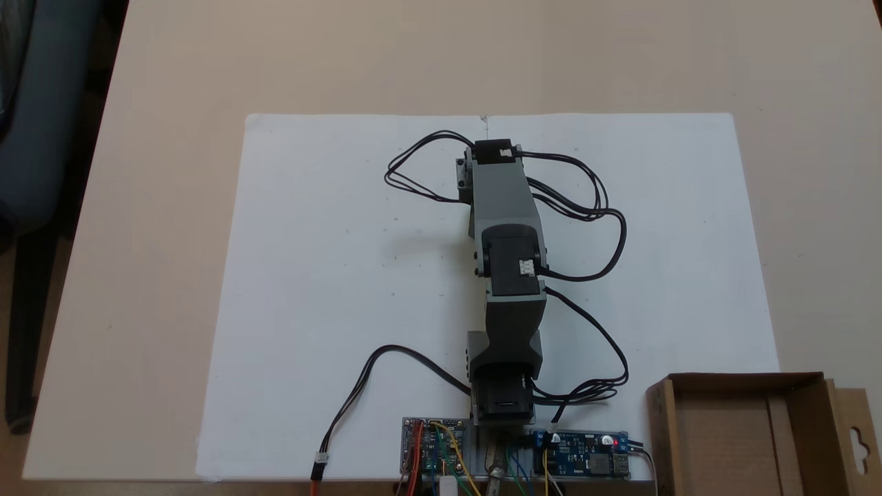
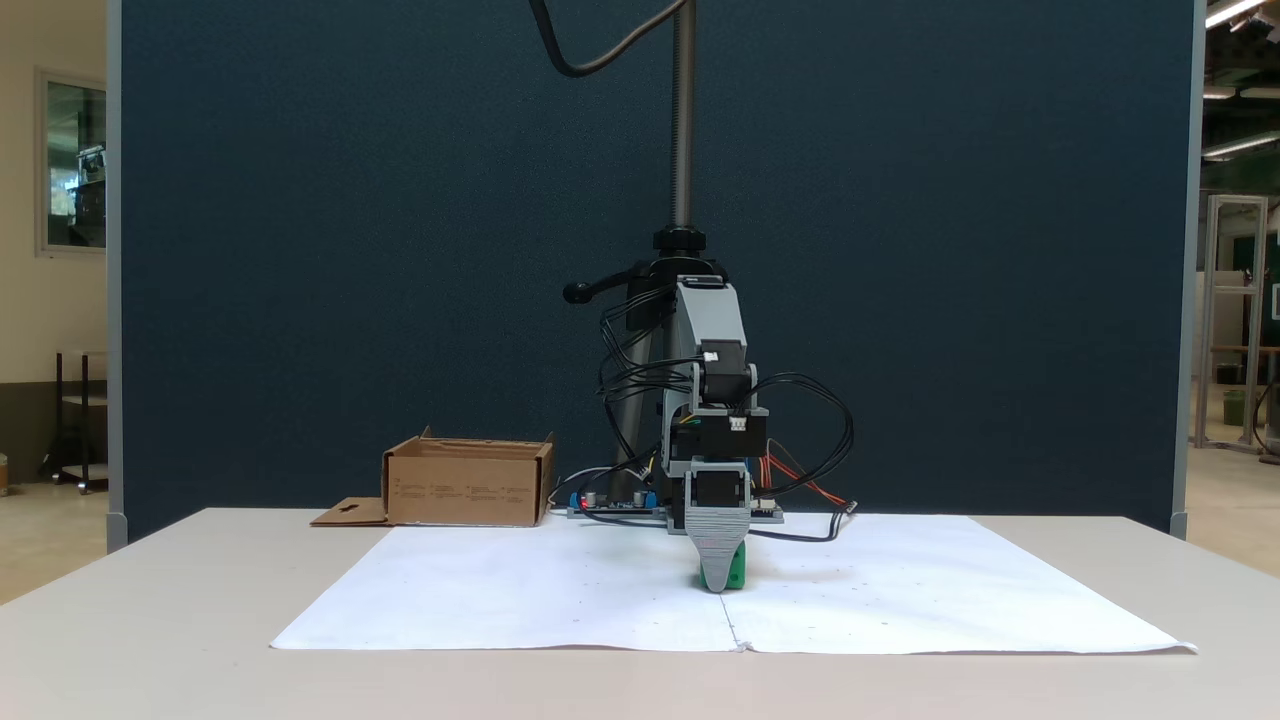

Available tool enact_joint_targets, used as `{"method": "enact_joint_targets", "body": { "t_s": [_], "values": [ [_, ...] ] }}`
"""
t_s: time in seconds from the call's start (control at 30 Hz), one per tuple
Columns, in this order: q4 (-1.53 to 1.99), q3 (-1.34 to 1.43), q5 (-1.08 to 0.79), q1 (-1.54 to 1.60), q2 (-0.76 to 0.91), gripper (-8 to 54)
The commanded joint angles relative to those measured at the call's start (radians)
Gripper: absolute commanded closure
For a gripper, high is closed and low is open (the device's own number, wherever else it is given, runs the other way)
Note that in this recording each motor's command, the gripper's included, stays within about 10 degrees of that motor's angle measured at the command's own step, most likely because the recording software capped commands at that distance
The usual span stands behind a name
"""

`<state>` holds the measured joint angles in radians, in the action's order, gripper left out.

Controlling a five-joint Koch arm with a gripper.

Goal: Grasp a green dice and put it in the bin.

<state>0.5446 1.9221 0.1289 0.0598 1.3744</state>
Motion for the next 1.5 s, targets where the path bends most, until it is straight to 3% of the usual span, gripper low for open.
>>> {"method": "enact_joint_targets", "body": {
  "t_s": [0.0, 0.27, 0.47, 0.93, 1.47],
  "values": [
    [-0.011, 0.015, -0.023, 0.000, 0.008, 33.8],
    [-0.031, 0.015, -0.026, -0.006, 0.014, 33.8],
    [0.060, 0.008, -0.046, -0.009, 0.229, 33.8],
    [0.660, -0.571, -0.067, -0.091, 0.276, 33.8],
    [0.713, -0.827, -0.437, -1.095, 0.178, 33.8]
  ]
}}
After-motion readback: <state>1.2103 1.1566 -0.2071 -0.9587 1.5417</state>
